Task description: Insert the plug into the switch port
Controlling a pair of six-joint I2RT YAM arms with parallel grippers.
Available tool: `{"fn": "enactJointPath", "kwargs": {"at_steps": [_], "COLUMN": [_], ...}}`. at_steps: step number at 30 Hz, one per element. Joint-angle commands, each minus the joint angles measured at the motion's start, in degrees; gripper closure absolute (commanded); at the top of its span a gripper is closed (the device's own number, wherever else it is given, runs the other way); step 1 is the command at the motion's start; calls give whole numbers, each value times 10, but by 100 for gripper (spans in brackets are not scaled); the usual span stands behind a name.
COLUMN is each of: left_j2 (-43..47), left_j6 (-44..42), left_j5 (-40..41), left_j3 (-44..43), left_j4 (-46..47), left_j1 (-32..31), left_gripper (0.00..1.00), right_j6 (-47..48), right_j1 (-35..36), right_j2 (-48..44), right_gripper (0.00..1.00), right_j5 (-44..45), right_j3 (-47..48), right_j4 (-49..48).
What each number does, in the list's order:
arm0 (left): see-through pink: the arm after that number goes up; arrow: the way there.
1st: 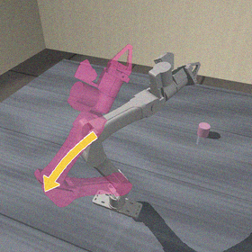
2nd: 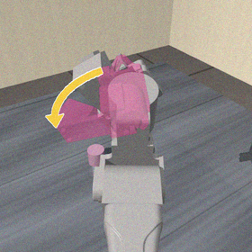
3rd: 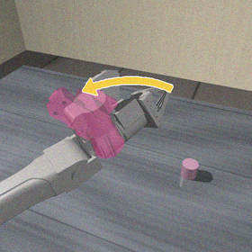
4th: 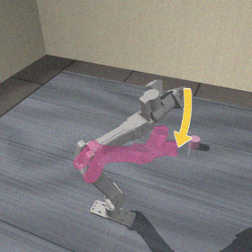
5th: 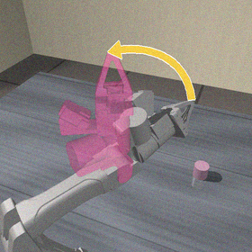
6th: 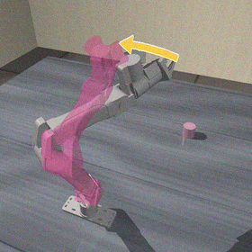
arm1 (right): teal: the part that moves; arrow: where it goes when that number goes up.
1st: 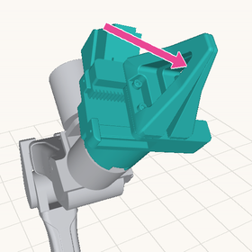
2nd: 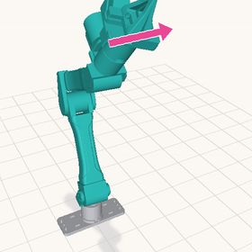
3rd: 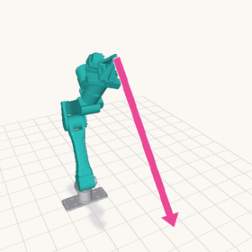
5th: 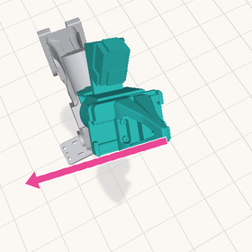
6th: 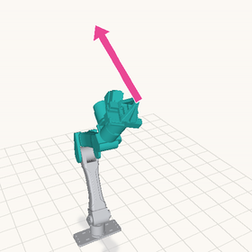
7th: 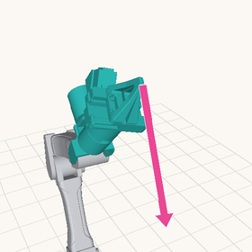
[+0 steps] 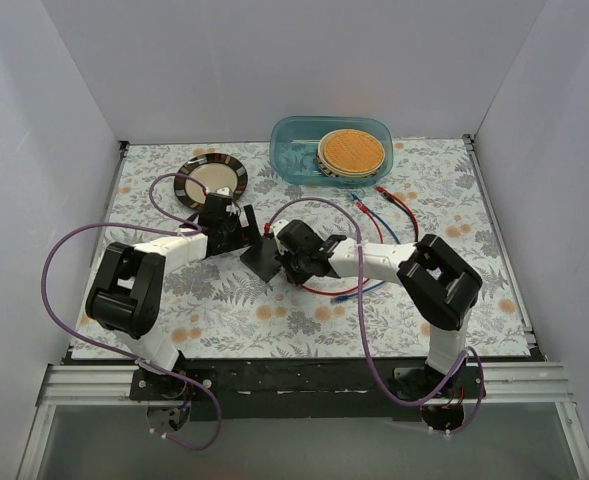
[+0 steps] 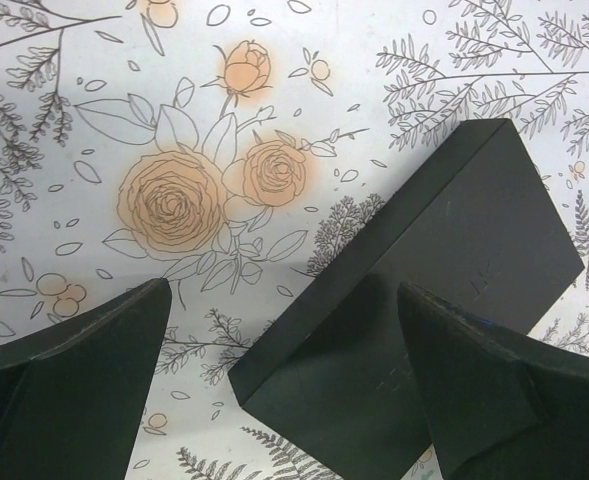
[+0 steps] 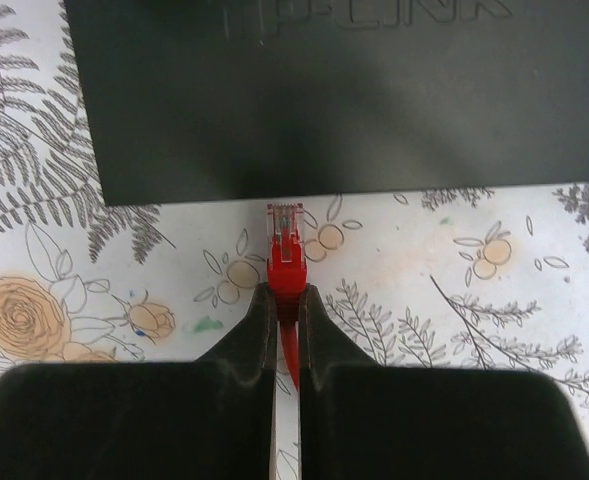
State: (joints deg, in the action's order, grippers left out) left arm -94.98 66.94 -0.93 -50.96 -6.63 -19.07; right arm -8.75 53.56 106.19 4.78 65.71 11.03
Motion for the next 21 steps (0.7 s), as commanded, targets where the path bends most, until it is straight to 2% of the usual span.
{"fn": "enactJointPath", "kwargs": {"at_steps": [1,21], "left_j2": [2,1], "left_j6": [-11,-6], "left_j5": [-19,-41], "left_j3": [-5,9], "left_j4": [21,42], "left_j1": [4,18], "left_gripper": [3,3], "right_j6": [4,-10], "right_j1": [7,23], "right_j2": [22,53], "right_gripper": [99,99], "right_j5": [8,-9], "right_j3": [40,89], "right_j4": [26,77]}}
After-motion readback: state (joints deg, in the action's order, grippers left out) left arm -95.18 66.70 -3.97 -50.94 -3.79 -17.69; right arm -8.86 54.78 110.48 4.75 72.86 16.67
